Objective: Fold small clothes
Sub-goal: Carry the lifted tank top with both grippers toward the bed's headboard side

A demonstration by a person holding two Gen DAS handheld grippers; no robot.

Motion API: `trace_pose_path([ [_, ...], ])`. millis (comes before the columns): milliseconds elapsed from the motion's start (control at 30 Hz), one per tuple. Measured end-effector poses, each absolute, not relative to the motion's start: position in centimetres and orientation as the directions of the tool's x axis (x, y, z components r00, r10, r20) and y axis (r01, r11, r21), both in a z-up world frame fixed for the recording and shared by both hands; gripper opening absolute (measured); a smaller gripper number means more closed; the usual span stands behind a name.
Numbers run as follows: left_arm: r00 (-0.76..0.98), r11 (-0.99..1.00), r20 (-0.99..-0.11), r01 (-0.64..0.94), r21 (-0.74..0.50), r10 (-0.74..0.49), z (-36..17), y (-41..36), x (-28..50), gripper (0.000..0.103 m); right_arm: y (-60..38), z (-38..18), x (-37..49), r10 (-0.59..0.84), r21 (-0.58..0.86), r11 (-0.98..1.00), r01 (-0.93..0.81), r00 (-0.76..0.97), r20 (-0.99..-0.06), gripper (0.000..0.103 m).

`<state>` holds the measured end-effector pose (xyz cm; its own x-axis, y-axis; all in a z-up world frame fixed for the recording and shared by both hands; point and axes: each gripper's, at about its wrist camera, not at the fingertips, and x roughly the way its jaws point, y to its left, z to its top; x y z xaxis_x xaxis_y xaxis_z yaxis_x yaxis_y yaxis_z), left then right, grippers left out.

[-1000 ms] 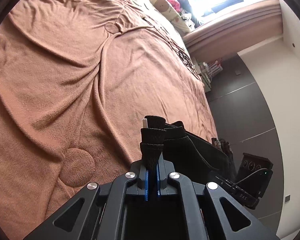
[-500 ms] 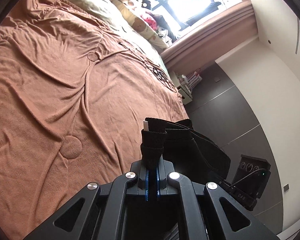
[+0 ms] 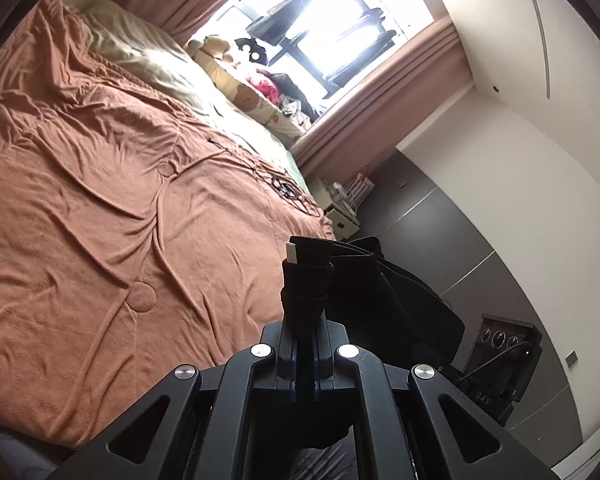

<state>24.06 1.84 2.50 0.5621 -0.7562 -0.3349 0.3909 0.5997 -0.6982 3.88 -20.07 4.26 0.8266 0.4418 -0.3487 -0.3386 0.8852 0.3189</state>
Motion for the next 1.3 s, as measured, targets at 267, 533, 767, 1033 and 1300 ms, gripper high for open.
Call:
trace_pose_path([
  [267, 0.624, 0.605, -0.257, 0.444, -0.661, -0.738, 6.9, 5.2, 17.8, 0.005, -16.6, 5.5, -2.1, 0.468, 0.25, 0.879, -0.405, 0.83, -0.301, 0.01],
  [533, 0.68, 0.617, -0.199, 0.451, -0.645, -0.705, 8.8, 9.3, 13.4, 0.004, -13.5, 5.7, -4.4, 0.513, 0.207, 0.858, -0.471, 0.811, -0.282, 0.01],
  [767, 0.717, 0.624, -0.17, 0.436, -0.648, -0.676, 9.0, 12.7, 10.9, 0.004, -12.1, 5.7, -2.7, 0.537, 0.197, 0.843, -0.5, 0.791, -0.293, 0.01],
  [1033, 0.754, 0.634, -0.143, 0.415, -0.653, -0.641, 8.8, 17.1, 9.3, 0.005, -9.7, 6.8, -0.1, 0.572, 0.185, 0.82, -0.542, 0.756, -0.319, 0.01],
  [1300, 0.802, 0.665, -0.15, 0.358, -0.655, -0.579, 8.4, 23.1, 10.1, 0.004, -4.9, 6.8, 4.7, 0.616, 0.169, 0.783, -0.599, 0.706, -0.351, 0.01],
])
